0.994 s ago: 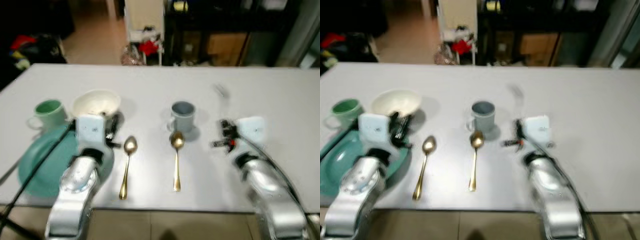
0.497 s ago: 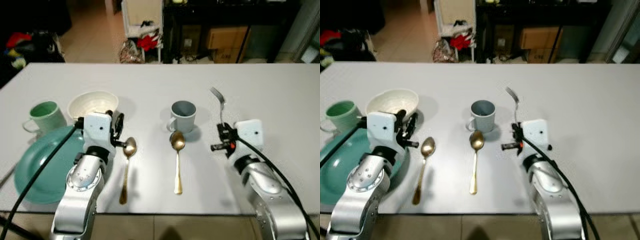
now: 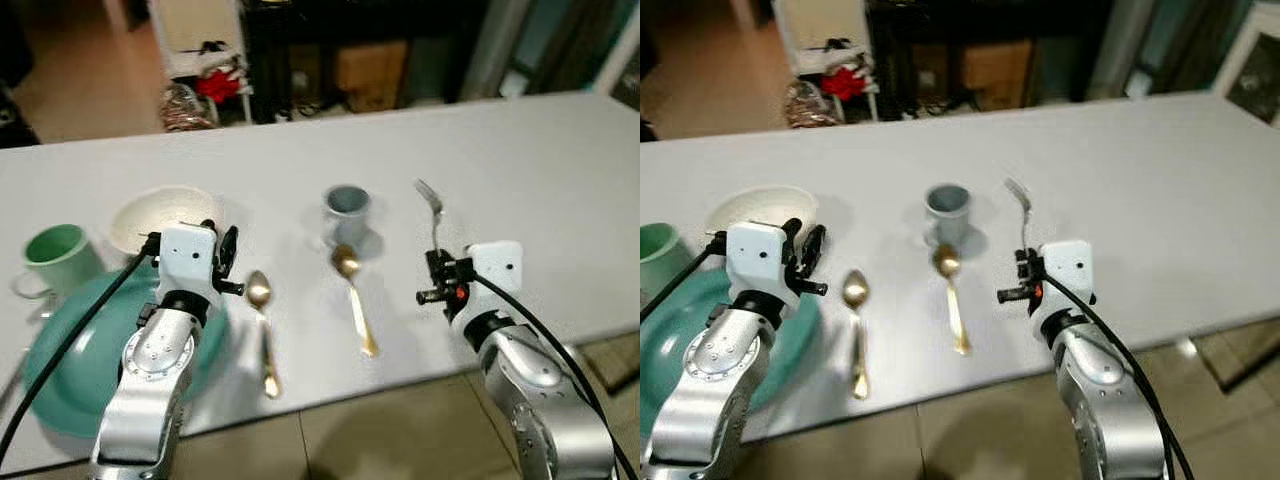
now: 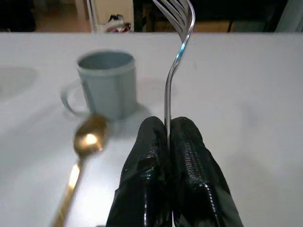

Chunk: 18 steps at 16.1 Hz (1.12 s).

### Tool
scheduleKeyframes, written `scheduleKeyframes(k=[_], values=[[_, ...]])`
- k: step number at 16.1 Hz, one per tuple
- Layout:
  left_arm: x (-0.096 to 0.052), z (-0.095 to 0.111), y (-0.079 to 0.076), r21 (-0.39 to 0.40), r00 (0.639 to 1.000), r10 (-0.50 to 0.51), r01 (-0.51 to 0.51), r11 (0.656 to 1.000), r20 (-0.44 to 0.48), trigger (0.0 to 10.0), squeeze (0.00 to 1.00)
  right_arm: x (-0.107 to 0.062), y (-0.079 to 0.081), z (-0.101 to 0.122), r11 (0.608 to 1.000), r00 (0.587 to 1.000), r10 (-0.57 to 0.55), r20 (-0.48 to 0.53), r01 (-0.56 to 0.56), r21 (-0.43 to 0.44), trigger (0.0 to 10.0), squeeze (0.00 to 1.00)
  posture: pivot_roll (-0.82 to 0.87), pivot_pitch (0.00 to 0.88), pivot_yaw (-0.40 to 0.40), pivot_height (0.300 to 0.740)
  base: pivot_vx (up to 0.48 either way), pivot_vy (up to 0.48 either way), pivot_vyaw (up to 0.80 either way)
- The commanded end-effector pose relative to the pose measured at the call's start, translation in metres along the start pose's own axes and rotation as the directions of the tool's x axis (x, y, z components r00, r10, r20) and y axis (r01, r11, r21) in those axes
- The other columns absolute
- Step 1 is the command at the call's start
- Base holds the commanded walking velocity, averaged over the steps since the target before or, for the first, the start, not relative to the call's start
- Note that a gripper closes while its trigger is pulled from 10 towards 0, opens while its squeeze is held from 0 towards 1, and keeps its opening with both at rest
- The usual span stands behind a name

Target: Setting the table

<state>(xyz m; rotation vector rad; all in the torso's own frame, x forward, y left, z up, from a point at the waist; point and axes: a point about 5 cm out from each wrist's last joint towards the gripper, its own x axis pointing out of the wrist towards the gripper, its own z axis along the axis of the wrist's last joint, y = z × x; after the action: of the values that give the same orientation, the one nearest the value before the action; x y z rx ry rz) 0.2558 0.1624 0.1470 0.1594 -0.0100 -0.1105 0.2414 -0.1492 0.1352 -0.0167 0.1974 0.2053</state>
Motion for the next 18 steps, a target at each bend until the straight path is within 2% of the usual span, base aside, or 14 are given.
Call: scheduleKeyframes(k=[1, 2, 4, 6, 8, 10, 11, 15, 16, 18], values=[[-0.002, 0.002, -0.005, -0.002, 0.998, -0.057, 0.057, 0.998, -0.002, 10.0, 0.00, 0.001, -0.004, 0.000, 1.000, 1.000, 0.010, -0.018, -0.009, 0.020, 10.0, 0.00, -0.04, 0.000, 0.044, 0.740, 0.000, 0.000, 0.00], [-0.003, 0.002, -0.006, -0.001, 0.997, -0.081, 0.081, 0.997, -0.005, 10.0, 0.00, 0.001, -0.004, -0.001, 0.999, 0.999, 0.023, -0.026, -0.022, 0.034, 10.0, 0.00, -0.04, 0.000, 0.043, 0.740, 0.000, 0.000, 0.00], [-0.007, -0.001, -0.011, -0.006, 0.983, -0.177, 0.177, 0.984, -0.042, 10.0, 0.00, 0.004, -0.011, -0.007, 0.999, 0.994, 0.050, -0.094, -0.051, -0.005, 10.0, 0.00, -0.03, 0.000, 0.045, 0.740, 0.000, 0.000, 0.00], [-0.009, -0.002, -0.016, -0.051, 0.965, -0.252, 0.249, 0.967, -0.065, 10.0, 0.00, 0.008, -0.016, -0.010, 0.994, 0.987, 0.099, -0.124, -0.103, -0.027, 10.0, 0.00, -0.03, 0.000, 0.051, 0.740, 0.000, 0.000, 0.00], [-0.012, -0.007, -0.021, -0.045, 0.945, -0.309, 0.306, 0.951, -0.108, 10.0, 0.00, 0.014, -0.017, -0.011, 0.984, 0.973, 0.177, -0.148, -0.179, -0.002, 10.0, 0.00, -0.03, 0.000, 0.057, 0.740, 0.000, 0.000, 0.00], [-0.019, -0.016, -0.030, -0.026, 0.898, -0.398, 0.400, 0.916, -0.188, 10.0, 0.00, 0.029, -0.019, -0.014, 0.962, 0.937, 0.272, -0.219, -0.265, 0.058, 10.0, 0.00, -0.03, 0.000, 0.068, 0.740, 0.000, 0.000, 0.00], [-0.022, -0.020, -0.032, -0.028, 0.876, -0.428, 0.433, 0.901, -0.222, 10.0, 0.00, 0.035, -0.023, -0.018, 0.963, 0.929, 0.267, -0.256, -0.265, 0.042, 10.0, 0.00, -0.02, 0.000, 0.067, 0.740, 0.000, 0.000, 0.00], [-0.026, -0.019, -0.032, -0.077, 0.856, -0.460, 0.455, 0.887, -0.235, 10.0, 0.00, 0.046, -0.025, -0.021, 0.942, 0.906, 0.327, -0.268, -0.292, 0.163, 10.0, 0.00, -0.01, 0.000, 0.069, 0.740, 0.000, 0.000, 0.00], [-0.026, -0.017, -0.030, -0.087, 0.856, -0.461, 0.454, 0.887, -0.236, 10.0, 0.00, 0.051, -0.027, -0.023, 0.927, 0.887, 0.367, -0.282, -0.320, 0.197, 10.0, 0.00, 0.00, 0.000, 0.072, 0.740, 0.000, 0.000, 0.00], [-0.027, -0.017, -0.028, -0.079, 0.851, -0.463, 0.459, 0.885, -0.250, 10.0, 0.00, 0.058, -0.029, -0.028, 0.912, 0.852, 0.406, -0.330, -0.355, 0.206, 10.0, 0.00, 0.01, 0.000, 0.070, 0.740, 0.000, 0.000, 0.00]])
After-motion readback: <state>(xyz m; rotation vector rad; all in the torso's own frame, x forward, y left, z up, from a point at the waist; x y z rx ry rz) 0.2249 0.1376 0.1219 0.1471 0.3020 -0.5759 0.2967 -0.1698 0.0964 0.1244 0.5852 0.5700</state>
